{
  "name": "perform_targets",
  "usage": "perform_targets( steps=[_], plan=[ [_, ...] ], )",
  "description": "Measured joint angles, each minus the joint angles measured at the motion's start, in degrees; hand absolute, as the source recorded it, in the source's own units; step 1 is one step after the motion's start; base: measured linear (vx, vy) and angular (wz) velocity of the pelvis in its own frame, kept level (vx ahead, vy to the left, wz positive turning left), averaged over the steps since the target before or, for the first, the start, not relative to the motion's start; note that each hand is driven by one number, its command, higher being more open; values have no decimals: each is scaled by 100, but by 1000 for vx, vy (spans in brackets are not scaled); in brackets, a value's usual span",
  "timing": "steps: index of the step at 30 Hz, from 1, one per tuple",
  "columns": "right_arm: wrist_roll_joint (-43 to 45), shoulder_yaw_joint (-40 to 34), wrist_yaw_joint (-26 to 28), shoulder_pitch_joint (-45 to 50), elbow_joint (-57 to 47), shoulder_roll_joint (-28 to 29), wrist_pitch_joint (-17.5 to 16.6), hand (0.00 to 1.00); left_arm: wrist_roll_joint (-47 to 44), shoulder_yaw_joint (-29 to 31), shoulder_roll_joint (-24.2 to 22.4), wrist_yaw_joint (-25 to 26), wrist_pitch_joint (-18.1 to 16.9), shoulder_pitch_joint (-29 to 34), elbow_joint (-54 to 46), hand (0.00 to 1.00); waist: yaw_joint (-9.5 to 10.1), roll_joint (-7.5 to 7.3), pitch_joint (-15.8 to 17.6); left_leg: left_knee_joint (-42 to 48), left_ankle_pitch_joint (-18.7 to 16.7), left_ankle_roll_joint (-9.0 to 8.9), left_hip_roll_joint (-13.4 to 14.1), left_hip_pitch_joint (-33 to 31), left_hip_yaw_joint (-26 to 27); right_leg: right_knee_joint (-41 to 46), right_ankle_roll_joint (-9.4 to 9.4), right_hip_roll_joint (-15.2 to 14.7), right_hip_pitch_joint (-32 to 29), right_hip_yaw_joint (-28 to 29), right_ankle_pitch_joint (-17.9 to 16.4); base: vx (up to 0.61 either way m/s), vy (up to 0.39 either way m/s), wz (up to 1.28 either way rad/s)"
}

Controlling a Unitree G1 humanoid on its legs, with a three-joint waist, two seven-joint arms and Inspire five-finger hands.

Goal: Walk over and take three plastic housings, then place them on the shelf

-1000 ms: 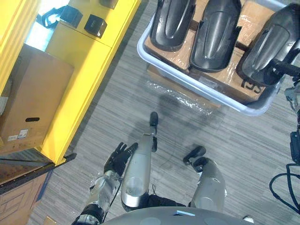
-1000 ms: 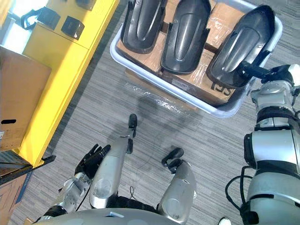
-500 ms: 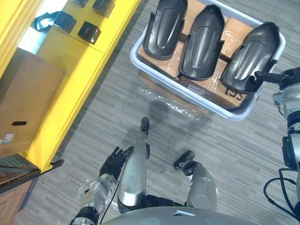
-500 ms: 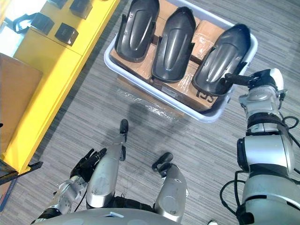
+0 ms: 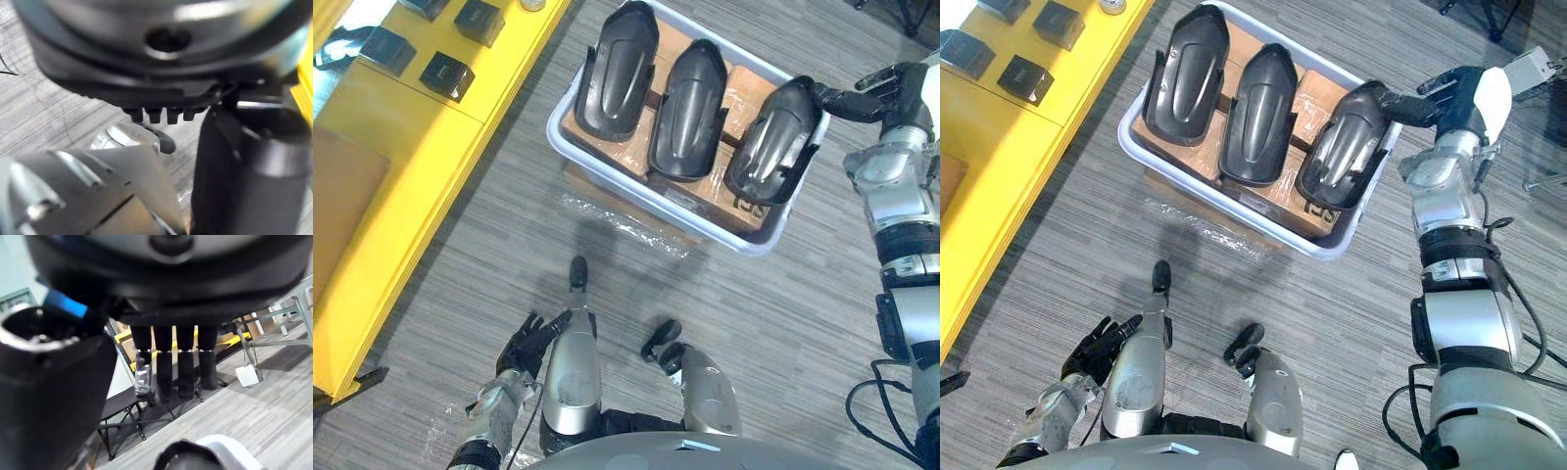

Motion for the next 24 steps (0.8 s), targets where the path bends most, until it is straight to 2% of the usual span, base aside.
perform_targets(
  steps=[6,11,17,18,24],
  plan=[
    [436,31,-258,15,213,175,431,100,-20,-83,-13,50,-98,-3,-14,100,32,5,-2,164,-53,69,-10,-249,-15,-7,27,-32,-148,-15,66,-4,0,1],
    [477,31,-434,-62,391,131,571,100,-81,-106,-32,42,-111,-3,-16,100,19,56,-8,436,-223,88,-18,-390,-6,47,34,-76,-209,16,65,-8,5,-1],
    [660,38,-543,-447,882,-38,846,100,-252,-219,-202,28,-107,-28,-15,100,6,363,-20,671,-285,131,-36,-672,-17,301,4,-202,-483,29,33,-33,10,0],
    [668,39,-580,-490,933,-120,936,100,-258,-293,-234,29,-105,-78,-4,100,14,474,-19,713,-284,133,-41,-749,-46,365,1,-219,-550,25,22,-46,1,4],
    [888,42,-546,-693,1400,-494,1072,100,-333,-531,-263,27,-94,-142,-2,100,97,737,-20,771,-260,172,-121,-949,-137,712,-15,-388,-811,17,-136,-51,-8,8]
  ],
)
